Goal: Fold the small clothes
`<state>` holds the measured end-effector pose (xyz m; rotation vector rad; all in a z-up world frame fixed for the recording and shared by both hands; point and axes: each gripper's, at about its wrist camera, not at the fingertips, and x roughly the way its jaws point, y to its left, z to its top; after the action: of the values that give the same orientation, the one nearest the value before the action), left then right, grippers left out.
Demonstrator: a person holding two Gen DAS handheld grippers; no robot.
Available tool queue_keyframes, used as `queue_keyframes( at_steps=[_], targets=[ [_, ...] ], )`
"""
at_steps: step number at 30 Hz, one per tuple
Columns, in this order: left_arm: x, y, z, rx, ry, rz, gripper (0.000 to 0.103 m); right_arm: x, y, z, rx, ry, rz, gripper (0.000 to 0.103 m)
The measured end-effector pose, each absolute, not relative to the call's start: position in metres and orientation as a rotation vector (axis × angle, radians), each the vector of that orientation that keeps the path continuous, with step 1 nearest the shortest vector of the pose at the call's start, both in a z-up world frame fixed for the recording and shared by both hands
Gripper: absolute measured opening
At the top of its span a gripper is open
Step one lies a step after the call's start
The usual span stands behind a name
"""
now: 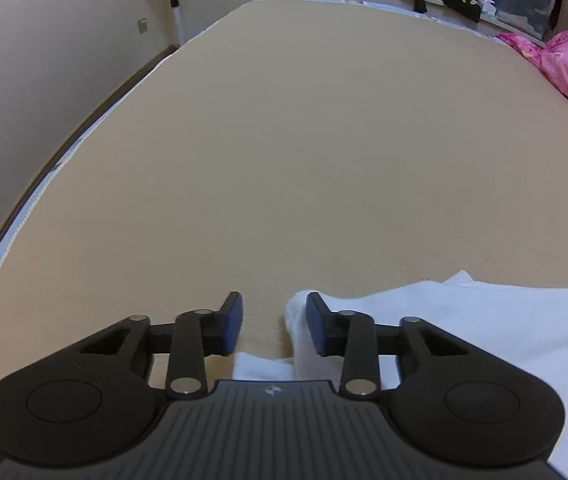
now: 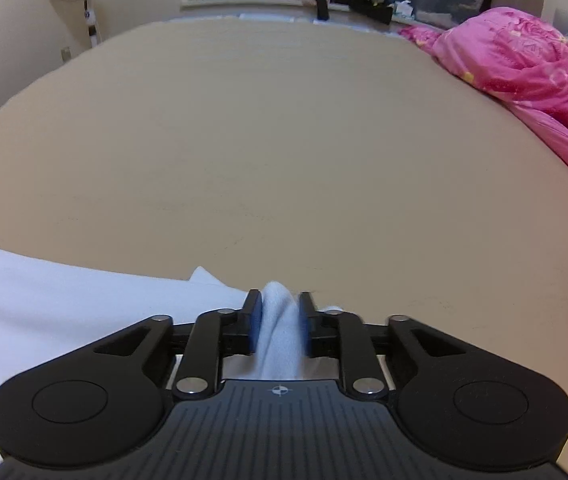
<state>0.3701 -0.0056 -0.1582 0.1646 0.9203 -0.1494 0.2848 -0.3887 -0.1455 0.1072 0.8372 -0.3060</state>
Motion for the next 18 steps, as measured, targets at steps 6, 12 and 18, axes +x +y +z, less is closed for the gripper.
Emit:
queue_keyframes(
  at_steps=[6,12,18],
  targets=[
    [0.36,0.004,-0.152,0.139,0.968,-0.161,0.075,0.205,-0.4,-0.107,0.307,0.7,-0.395,0.063],
    [0.275,0.036,-0.137,0.089,0.964,-0.206,0.083,0.087,-0.404,-0.099,0.381,0.678,-0.424,0.058],
    [0.19,0.042,-0.159,0.157,1.043,-0.298,0.083,0.029,-0.377,-0.134,0.283,0.806,-0.305,0.046]
  ],
)
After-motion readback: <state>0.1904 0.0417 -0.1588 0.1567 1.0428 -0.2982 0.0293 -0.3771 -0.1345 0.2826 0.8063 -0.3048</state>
